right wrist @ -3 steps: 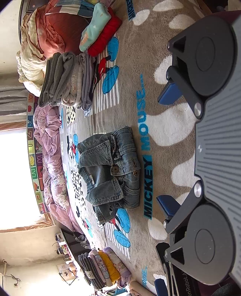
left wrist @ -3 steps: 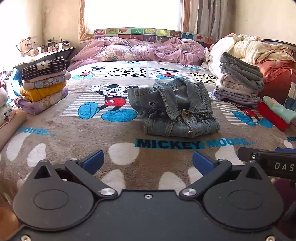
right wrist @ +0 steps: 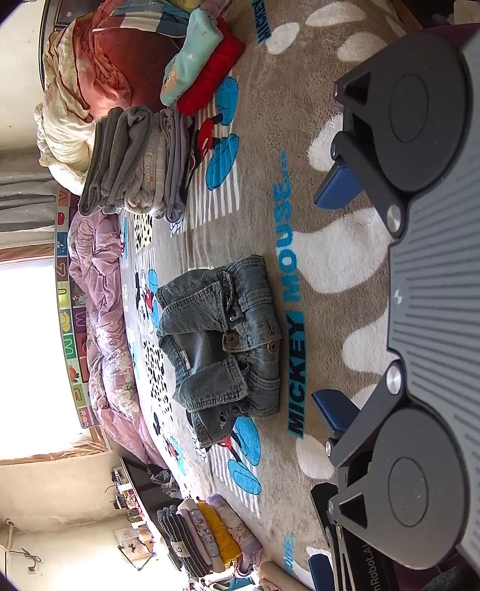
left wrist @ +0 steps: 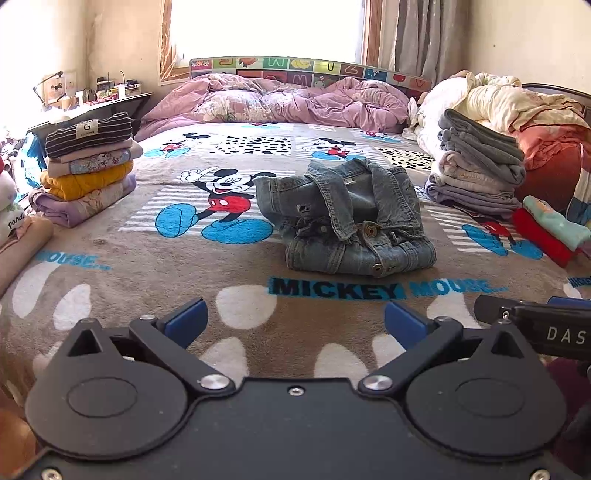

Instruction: Fold clothes

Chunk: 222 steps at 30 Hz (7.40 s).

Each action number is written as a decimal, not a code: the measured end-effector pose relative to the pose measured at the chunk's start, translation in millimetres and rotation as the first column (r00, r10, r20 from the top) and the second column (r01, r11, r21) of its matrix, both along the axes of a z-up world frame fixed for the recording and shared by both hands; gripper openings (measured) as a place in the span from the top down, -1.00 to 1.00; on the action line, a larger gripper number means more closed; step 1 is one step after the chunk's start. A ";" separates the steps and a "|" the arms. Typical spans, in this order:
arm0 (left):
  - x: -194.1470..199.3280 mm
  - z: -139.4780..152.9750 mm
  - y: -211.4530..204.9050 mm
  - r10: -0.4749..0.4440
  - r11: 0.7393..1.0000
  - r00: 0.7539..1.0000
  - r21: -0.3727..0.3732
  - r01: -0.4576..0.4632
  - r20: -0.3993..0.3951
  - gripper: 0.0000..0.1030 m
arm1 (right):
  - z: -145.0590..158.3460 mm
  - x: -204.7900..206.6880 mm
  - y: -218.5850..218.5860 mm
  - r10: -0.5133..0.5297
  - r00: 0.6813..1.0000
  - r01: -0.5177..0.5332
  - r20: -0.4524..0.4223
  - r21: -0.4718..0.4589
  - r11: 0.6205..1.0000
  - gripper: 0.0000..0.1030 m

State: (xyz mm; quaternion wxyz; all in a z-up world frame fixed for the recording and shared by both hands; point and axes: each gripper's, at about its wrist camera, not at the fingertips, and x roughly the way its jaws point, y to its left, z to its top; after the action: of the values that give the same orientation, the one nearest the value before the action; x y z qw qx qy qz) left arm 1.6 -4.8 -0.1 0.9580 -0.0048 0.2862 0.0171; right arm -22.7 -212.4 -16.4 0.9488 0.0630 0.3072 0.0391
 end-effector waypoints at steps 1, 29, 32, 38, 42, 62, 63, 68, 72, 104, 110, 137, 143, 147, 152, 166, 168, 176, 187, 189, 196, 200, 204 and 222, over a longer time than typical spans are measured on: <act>1.1 0.0 -2.3 0.007 1.000 1.000 0.008 -0.007 0.002 -0.99 | -0.1 0.5 -0.2 0.001 1.000 -0.001 -0.001 -0.001 1.000 -1.00; -19.0 25.8 16.7 0.015 0.998 0.998 -0.055 -0.012 0.053 -1.00 | 21.2 -14.8 16.4 0.021 0.997 -0.018 0.077 -0.036 0.999 -1.00; -17.9 29.1 15.4 0.022 0.999 0.997 -0.044 -0.019 0.068 -1.00 | 24.2 -13.4 19.0 0.023 0.995 -0.019 0.094 -0.038 0.999 -1.00; -13.5 21.1 9.3 0.022 1.000 0.999 -0.022 -0.021 0.046 -1.00 | 20.9 -13.9 14.4 0.012 0.994 -0.008 0.106 -0.039 0.999 -1.00; -9.1 15.9 6.2 0.020 1.000 0.999 -0.014 -0.020 0.031 -1.00 | 16.3 -12.9 11.1 0.006 0.994 -0.002 0.107 -0.037 0.999 -1.00; 23.8 3.0 -4.8 0.002 1.000 1.000 0.015 -0.001 -0.018 -1.00 | -2.1 21.3 0.0 -0.004 0.995 0.004 0.095 -0.003 1.000 -1.00; 26.4 3.3 -5.9 -0.001 1.000 1.000 0.020 0.001 -0.018 -1.00 | -3.1 24.6 -0.9 -0.003 0.996 0.003 0.094 -0.001 1.000 -1.00; 42.8 4.9 -12.9 -0.012 0.999 1.000 0.047 0.013 -0.022 -1.00 | -9.3 45.5 -3.5 0.005 0.996 -0.005 0.089 0.006 1.000 -1.00; 57.8 7.2 -16.9 -0.012 0.998 1.000 0.056 0.014 -0.022 -1.00 | -14.7 60.6 -4.2 0.008 0.996 -0.009 0.092 0.006 1.000 -1.00; 229.8 -7.0 -21.7 -0.367 0.921 0.925 0.100 0.376 -0.099 0.60 | -70.1 125.8 -58.2 -0.015 0.996 -0.023 0.090 0.409 0.912 -1.00; 162.3 -2.1 -25.8 -0.516 0.832 0.854 0.203 0.517 -0.060 0.68 | -65.7 117.0 -82.6 -0.063 0.992 -0.005 0.111 0.532 0.847 -1.00; 35.1 -27.2 38.5 -0.479 0.870 0.878 -0.138 0.474 -0.006 -0.14 | -66.1 75.0 -97.6 -0.007 0.998 -0.026 0.063 0.506 0.862 -0.97; 65.8 -51.7 40.2 -0.281 0.898 0.955 -0.378 0.226 -0.097 -0.30 | -76.2 70.3 -77.3 -0.012 0.999 0.027 -0.051 0.307 0.951 -0.91; 69.7 -75.3 30.3 -0.243 0.908 0.956 -0.384 0.166 -0.162 0.78 | -87.0 72.1 -70.6 0.042 0.993 -0.011 -0.111 0.270 0.963 -0.25; 53.2 -70.4 55.0 -0.160 0.907 0.970 -0.415 0.070 -0.185 0.83 | -91.1 63.2 -60.0 0.114 0.985 -0.085 -0.132 0.209 0.974 0.26; 62.8 -47.0 92.9 -0.107 0.853 0.981 -0.523 0.006 -0.163 -0.14 | -71.8 48.2 -96.8 0.081 0.997 -0.070 -0.015 0.375 0.924 -0.57; 78.3 -43.3 96.9 -0.108 0.847 0.982 -0.531 0.009 -0.155 -0.14 | -74.8 64.9 -103.9 0.081 0.996 -0.059 -0.031 0.438 0.897 -0.58; 157.2 -54.6 110.8 -0.144 0.818 0.976 -0.575 0.024 -0.164 -0.20 | -86.3 170.9 -110.8 0.133 0.987 -0.075 -0.087 0.478 0.875 -0.60; 272.2 -94.7 117.3 -0.291 0.770 0.942 -0.626 0.127 -0.167 -0.18 | -115.4 292.6 -108.2 0.258 0.960 -0.155 -0.108 0.562 0.813 -0.69; 285.6 -96.6 112.7 -0.349 0.758 0.926 -0.623 0.191 -0.142 -0.08 | -116.6 309.0 -101.0 0.305 0.947 -0.206 -0.098 0.542 0.815 -0.53; 313.4 -92.4 91.9 -0.487 0.741 0.869 -0.570 0.354 -0.093 0.83 | -114.7 333.9 -79.4 0.457 0.885 -0.340 -0.093 0.541 0.769 0.51; 313.4 -47.6 90.1 -0.476 0.753 0.878 -0.491 0.438 0.052 0.87 | -87.0 332.2 -83.2 0.445 0.896 -0.373 0.013 0.567 0.735 0.68; 337.0 -15.9 96.7 -0.319 0.849 0.938 -0.399 0.348 0.138 -0.10 | -45.5 335.9 -94.2 0.279 0.943 -0.332 0.181 0.511 0.793 0.56; 210.3 -60.6 97.3 -0.166 0.877 0.978 -0.472 0.088 -0.125 -0.25 | -83.4 245.3 -94.7 0.132 0.991 -0.114 -0.007 0.466 0.877 -0.58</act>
State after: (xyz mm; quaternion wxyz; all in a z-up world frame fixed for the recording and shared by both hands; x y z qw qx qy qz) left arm 211.9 92.5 -60.7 0.9017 -0.2131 0.3584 -0.1146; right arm 222.7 -307.1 -99.8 0.8955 0.2696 0.3105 0.1704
